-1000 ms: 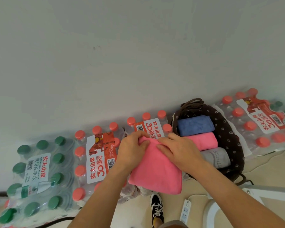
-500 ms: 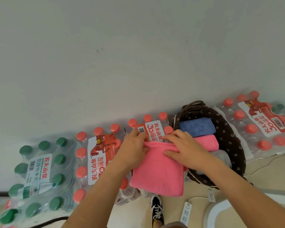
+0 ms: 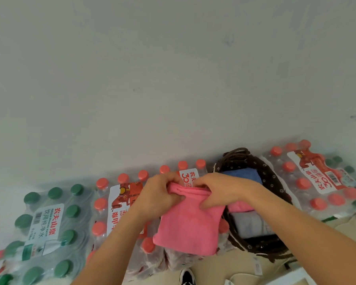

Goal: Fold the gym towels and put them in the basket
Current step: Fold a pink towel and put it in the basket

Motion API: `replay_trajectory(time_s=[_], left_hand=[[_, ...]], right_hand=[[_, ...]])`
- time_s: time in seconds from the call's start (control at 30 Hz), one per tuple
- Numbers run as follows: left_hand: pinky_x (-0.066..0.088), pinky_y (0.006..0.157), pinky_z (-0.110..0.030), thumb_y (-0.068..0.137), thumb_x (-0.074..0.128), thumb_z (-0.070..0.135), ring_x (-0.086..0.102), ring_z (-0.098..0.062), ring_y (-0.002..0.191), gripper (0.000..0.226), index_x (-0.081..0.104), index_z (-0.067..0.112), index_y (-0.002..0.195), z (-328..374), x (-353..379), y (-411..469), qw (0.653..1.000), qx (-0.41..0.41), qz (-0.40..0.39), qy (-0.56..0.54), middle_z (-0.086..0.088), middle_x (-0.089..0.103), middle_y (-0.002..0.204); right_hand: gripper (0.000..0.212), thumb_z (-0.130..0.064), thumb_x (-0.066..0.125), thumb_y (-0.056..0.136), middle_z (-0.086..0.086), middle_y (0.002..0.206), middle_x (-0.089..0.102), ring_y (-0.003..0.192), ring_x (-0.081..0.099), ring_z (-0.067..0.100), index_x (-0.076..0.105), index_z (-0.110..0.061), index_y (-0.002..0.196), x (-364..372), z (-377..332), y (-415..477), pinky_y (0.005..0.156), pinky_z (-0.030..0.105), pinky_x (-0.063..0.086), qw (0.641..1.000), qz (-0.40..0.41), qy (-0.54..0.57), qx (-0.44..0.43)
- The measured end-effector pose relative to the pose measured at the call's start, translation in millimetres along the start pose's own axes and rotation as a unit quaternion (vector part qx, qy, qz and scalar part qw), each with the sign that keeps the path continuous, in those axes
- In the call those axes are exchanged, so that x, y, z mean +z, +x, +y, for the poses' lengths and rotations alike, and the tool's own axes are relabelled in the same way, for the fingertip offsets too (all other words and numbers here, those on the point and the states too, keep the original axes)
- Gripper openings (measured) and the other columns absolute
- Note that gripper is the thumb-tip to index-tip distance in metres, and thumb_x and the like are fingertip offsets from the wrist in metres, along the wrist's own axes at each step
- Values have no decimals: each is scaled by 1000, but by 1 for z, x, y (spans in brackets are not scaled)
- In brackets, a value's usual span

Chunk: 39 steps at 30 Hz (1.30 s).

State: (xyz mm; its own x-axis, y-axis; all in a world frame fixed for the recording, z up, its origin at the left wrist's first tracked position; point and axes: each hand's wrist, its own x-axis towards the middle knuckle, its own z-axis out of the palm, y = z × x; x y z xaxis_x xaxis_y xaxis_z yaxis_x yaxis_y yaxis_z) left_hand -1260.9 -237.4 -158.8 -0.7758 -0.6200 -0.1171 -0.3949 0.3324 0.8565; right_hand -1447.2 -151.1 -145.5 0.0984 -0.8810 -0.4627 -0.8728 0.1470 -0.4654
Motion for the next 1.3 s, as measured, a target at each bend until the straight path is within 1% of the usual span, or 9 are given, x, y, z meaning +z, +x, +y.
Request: replay_trajectory(time_s=[0.17,0.3,0.5,0.63,0.73,0.83,0.97,1.2,1.3], left_hand=[[42,66,-11,68,57,3,56,-2,75,33,67,26,89,42,-32,15,979,124,165,9,15,64,81],[44,70,-18,65,58,-11,52,-12,82,51,69,13,109,42,-31,23,937,207,209,188,0,58,93],[46,63,-37,64,56,11,54,-25,81,35,62,21,97,-23,20,-5,921,144,-35,359,1,56,86],[48,79,-35,69,61,31,54,-16,94,40,57,31,109,-18,22,-19,908,67,-168,377,7,60,102],[51,78,-35,77,49,23,60,-18,93,33,68,25,105,-8,19,-1,945,105,-100,295,2,64,103],[50,90,-38,87,40,31,60,-26,110,42,64,18,119,-26,40,9,919,161,-13,361,-5,63,122],[32,111,-44,100,25,44,38,-22,138,50,45,24,141,-61,61,4,894,155,-23,419,0,40,150],[31,113,-34,97,37,42,34,-10,137,47,53,21,136,-58,33,-12,954,140,-34,263,5,44,146],[31,107,-19,91,41,61,40,-4,127,60,51,23,135,-55,25,-41,951,124,-35,280,11,45,140]], right_hand=[[10,-18,57,83,-5,83,49,76,50,17,59,-23,91,-59,-21,-15,68,36,45,972,196,-121,-46],[26,-20,63,82,0,91,52,79,50,18,67,-15,107,-66,-24,-19,64,33,44,909,339,-234,-61],[23,-17,49,74,-5,79,50,75,53,18,65,-22,90,55,8,-9,69,35,28,923,231,-305,-34],[36,-17,45,74,-2,78,53,71,53,21,67,-15,102,96,16,-15,67,36,29,911,289,-287,-60],[32,-12,49,74,0,79,52,73,50,22,67,-12,102,97,14,-15,65,35,37,901,326,-274,-80],[19,-12,57,78,3,87,55,84,53,24,66,-11,94,101,16,-16,68,35,45,902,345,-244,-90],[24,-15,52,82,6,113,66,121,55,26,71,-11,96,101,20,-15,100,33,42,915,317,-223,-110],[37,-28,67,61,-3,107,73,101,68,13,76,-20,96,81,20,-16,84,24,53,957,239,-142,-84],[42,-31,47,77,-1,116,69,109,64,17,71,-18,108,73,19,-16,91,36,53,975,204,-74,-47]])
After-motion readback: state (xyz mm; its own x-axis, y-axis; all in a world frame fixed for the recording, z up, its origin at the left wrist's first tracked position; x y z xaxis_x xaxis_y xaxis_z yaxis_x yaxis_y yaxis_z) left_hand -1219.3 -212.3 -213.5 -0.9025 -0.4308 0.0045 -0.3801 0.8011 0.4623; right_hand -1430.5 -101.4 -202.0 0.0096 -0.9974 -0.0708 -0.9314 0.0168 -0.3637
